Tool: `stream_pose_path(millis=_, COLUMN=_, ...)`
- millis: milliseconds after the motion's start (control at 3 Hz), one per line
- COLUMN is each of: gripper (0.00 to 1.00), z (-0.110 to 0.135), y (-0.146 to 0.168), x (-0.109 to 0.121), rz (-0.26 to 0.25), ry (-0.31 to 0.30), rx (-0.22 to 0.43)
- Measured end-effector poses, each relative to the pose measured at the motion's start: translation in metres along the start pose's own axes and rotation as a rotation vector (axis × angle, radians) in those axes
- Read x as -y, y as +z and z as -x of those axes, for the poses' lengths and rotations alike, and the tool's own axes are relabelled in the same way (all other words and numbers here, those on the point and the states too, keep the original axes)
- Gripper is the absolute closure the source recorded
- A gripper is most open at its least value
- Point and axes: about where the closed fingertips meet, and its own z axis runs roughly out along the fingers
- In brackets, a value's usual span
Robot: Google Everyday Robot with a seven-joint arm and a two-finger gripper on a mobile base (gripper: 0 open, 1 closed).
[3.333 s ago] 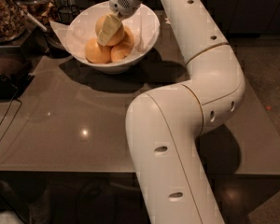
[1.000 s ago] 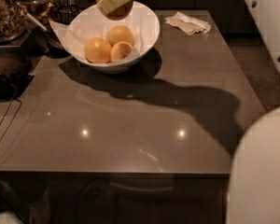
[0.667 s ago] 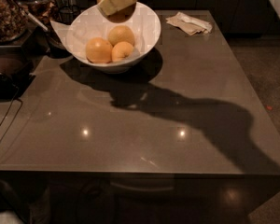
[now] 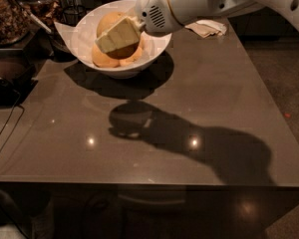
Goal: Pick orange from white bowl
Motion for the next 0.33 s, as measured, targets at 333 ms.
stream_pose_path(millis=333, gripper=1.0, z=-0.0144, y=-0.0029, x=-0.0182, rz=-0.038, ry=0.014, rx=-0.012)
